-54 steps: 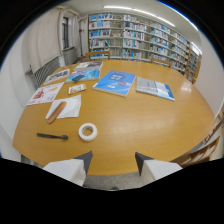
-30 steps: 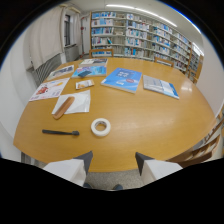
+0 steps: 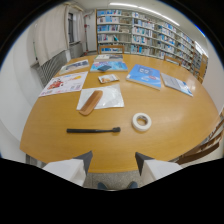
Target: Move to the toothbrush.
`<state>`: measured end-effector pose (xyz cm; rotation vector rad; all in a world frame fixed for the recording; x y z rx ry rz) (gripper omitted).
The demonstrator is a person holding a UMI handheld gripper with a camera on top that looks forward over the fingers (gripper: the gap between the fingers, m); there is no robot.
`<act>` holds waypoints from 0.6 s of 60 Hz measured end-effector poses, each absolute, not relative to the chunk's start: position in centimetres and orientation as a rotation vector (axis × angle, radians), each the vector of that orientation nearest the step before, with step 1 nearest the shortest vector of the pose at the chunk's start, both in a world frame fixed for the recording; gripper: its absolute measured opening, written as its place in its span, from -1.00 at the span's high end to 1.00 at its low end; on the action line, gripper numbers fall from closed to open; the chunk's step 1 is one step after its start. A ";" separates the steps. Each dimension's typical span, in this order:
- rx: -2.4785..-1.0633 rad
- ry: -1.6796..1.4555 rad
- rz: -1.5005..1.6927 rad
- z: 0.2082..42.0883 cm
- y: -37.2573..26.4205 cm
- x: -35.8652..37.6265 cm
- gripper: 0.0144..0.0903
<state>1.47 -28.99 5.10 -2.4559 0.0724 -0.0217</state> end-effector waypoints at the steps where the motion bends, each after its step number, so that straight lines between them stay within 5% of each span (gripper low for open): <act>1: -2.456 0.069 -0.021 4.9 -28.9 1.0 -0.85; 36: -2.439 -0.024 -0.041 1.2 -22.1 -5.5 -0.85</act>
